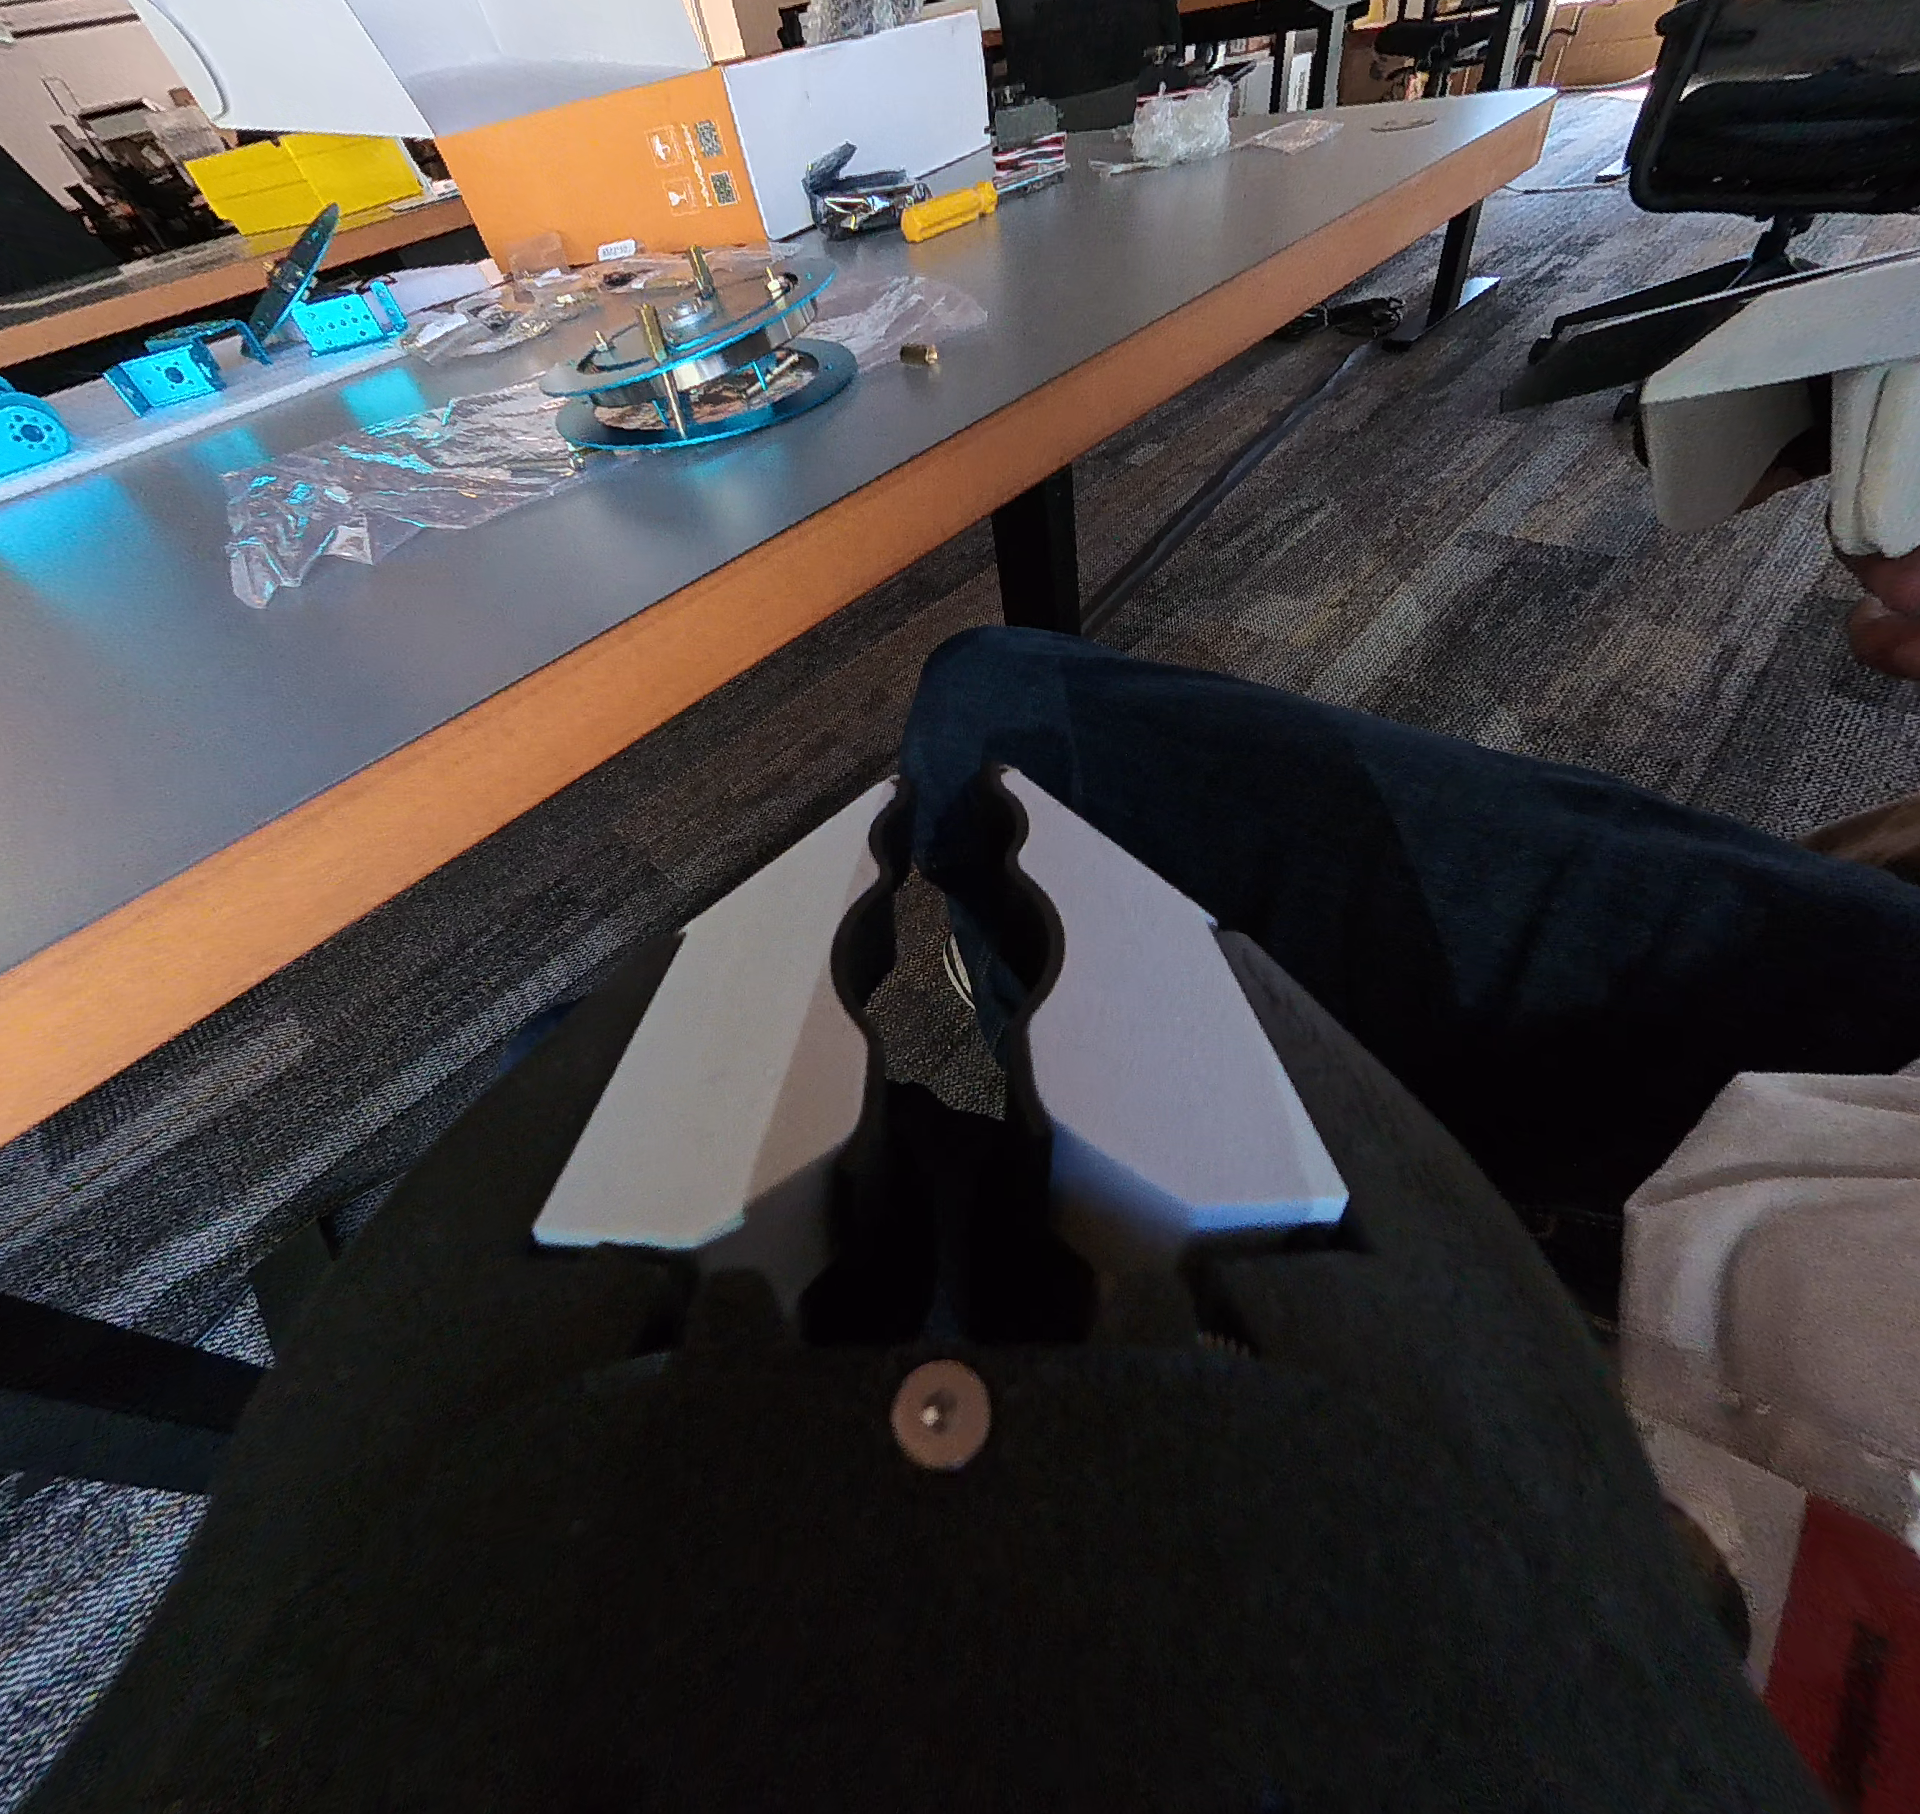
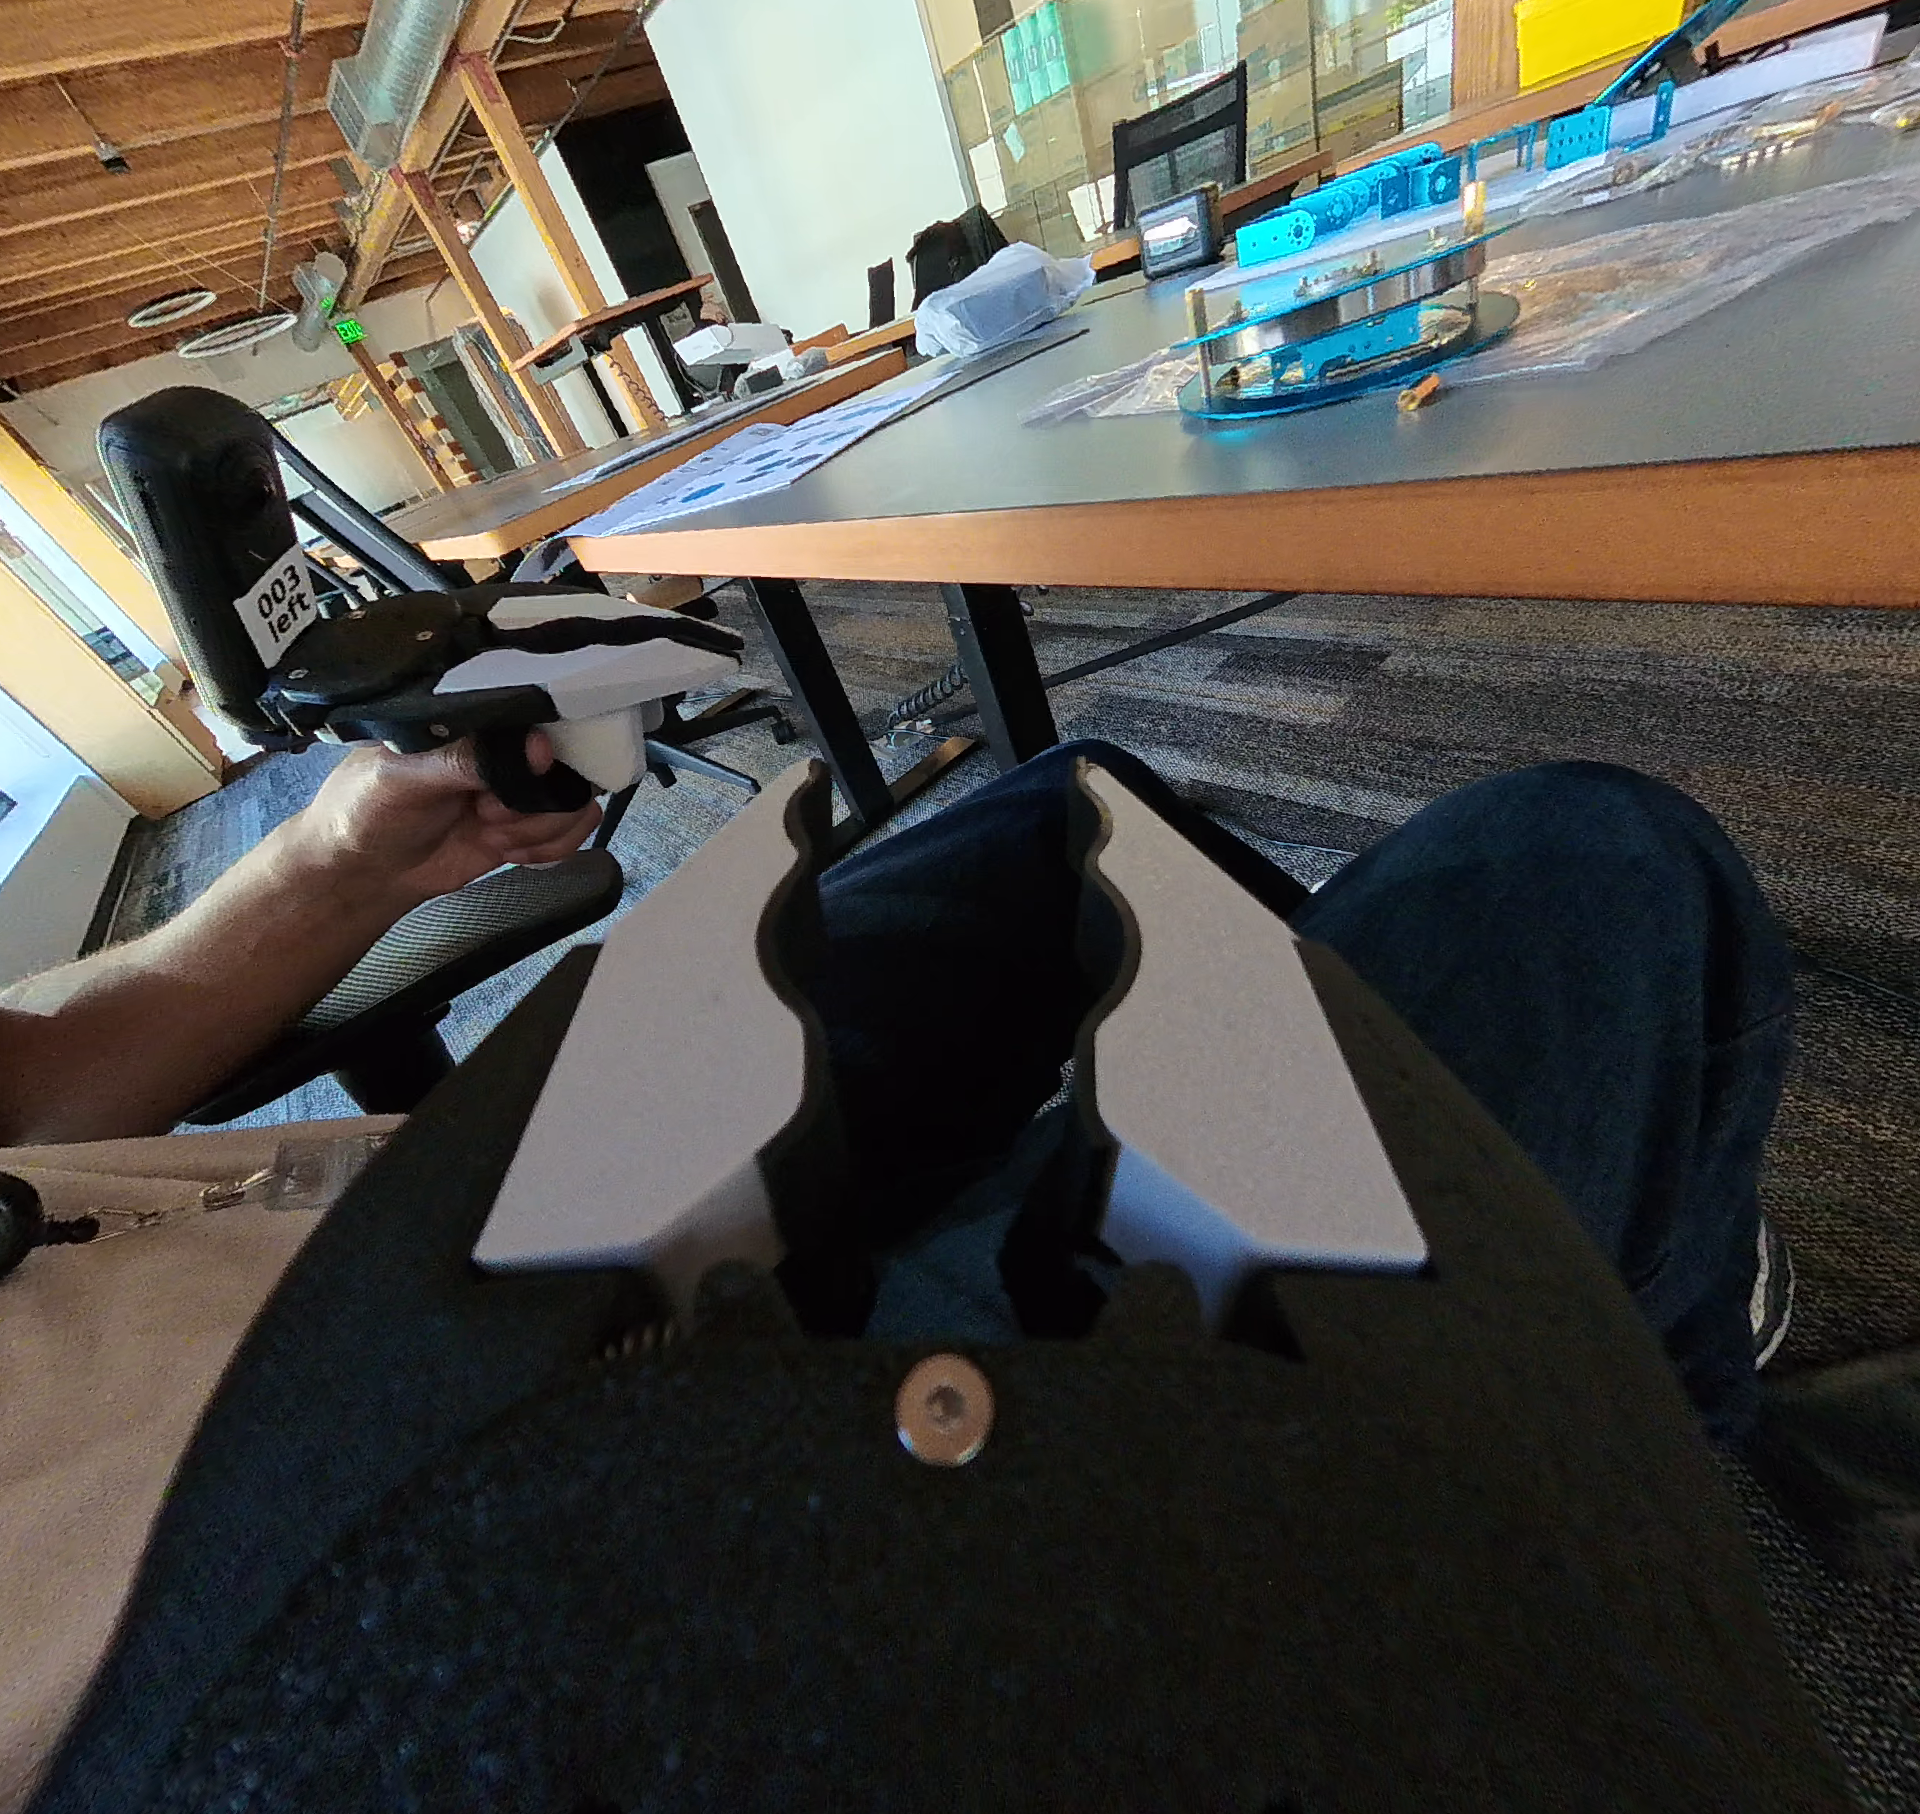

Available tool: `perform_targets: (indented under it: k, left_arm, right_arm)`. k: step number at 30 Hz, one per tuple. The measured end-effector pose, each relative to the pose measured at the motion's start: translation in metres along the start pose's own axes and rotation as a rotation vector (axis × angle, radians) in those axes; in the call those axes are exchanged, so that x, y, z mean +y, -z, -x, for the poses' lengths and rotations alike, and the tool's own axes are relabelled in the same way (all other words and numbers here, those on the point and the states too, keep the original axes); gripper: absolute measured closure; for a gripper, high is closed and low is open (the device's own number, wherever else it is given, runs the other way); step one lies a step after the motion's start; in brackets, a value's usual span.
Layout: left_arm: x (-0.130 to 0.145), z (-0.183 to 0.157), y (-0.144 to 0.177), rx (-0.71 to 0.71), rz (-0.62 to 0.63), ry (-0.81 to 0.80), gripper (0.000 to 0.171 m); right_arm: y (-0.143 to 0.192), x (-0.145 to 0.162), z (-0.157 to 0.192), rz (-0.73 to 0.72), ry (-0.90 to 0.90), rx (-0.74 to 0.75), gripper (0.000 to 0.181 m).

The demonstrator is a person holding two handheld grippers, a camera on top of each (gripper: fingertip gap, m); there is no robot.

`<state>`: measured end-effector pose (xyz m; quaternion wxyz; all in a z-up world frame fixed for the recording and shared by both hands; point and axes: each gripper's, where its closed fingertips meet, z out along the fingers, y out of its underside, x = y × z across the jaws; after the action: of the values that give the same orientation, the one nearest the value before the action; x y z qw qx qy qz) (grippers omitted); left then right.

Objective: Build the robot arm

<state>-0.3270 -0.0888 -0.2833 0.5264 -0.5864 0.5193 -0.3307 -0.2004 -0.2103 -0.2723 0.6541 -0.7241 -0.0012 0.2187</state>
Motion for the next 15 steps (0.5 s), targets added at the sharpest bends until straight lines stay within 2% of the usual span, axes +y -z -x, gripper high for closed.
perform_targets:
  k: [15]
  left_arm:
    - [0.006, 0.003, 0.001, -0.017, 0.022, 0.009, 0.158]
  right_arm:
    - [-0.013, 0.011, 0.007, 0.06, 0.018, -0.039, 0.137]
